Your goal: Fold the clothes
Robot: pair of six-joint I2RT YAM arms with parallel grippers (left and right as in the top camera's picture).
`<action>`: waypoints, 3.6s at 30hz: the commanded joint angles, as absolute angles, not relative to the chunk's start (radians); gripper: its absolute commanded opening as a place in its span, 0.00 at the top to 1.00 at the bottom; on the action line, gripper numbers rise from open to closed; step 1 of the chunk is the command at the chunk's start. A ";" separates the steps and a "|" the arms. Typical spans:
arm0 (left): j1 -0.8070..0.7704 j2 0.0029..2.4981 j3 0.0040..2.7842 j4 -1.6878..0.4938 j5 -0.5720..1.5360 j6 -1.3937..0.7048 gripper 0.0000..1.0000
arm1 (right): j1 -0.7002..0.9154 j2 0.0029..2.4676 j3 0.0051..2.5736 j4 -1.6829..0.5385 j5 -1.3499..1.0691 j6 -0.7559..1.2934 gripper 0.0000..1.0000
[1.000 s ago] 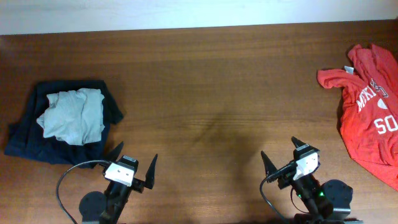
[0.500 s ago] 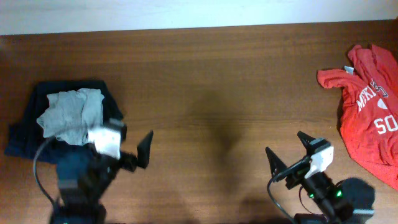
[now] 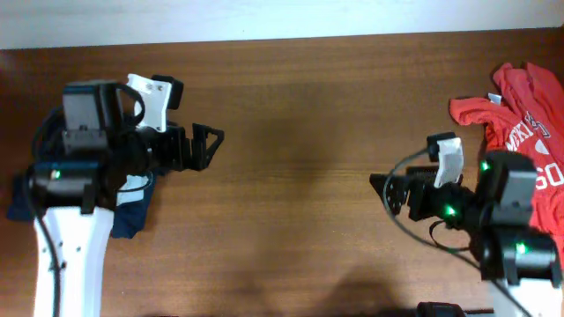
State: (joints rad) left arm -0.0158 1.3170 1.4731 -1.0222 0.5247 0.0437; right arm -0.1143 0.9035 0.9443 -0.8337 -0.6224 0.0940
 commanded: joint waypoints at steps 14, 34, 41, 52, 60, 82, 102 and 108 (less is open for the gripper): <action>-0.020 1.376 1.486 -1.052 0.482 0.041 0.01 | -0.917 1.385 1.371 -1.085 -0.084 0.407 0.05; -0.020 1.377 1.486 -1.044 0.440 0.042 0.01 | -1.324 1.720 1.371 -0.834 0.128 0.488 0.11; -0.020 1.377 1.486 -1.042 0.436 0.042 0.01 | -1.322 1.783 1.371 -0.743 0.085 0.488 0.12; -0.020 1.377 1.486 -1.042 0.437 0.041 0.01 | -1.295 1.850 1.371 -0.682 0.062 0.487 0.29; -0.020 1.377 1.486 -1.043 0.437 0.041 0.01 | -1.280 1.781 1.375 -0.684 -0.109 0.488 0.96; -0.020 1.376 1.486 -1.040 0.437 0.041 0.01 | -1.069 1.726 1.395 -0.762 0.381 0.502 0.16; -0.020 1.377 1.486 -1.042 0.449 0.037 0.01 | -1.162 1.906 1.395 -0.687 0.454 0.415 0.18; -0.020 1.377 1.486 -1.042 0.449 0.037 0.01 | -1.159 1.950 1.395 -0.685 0.453 0.415 0.20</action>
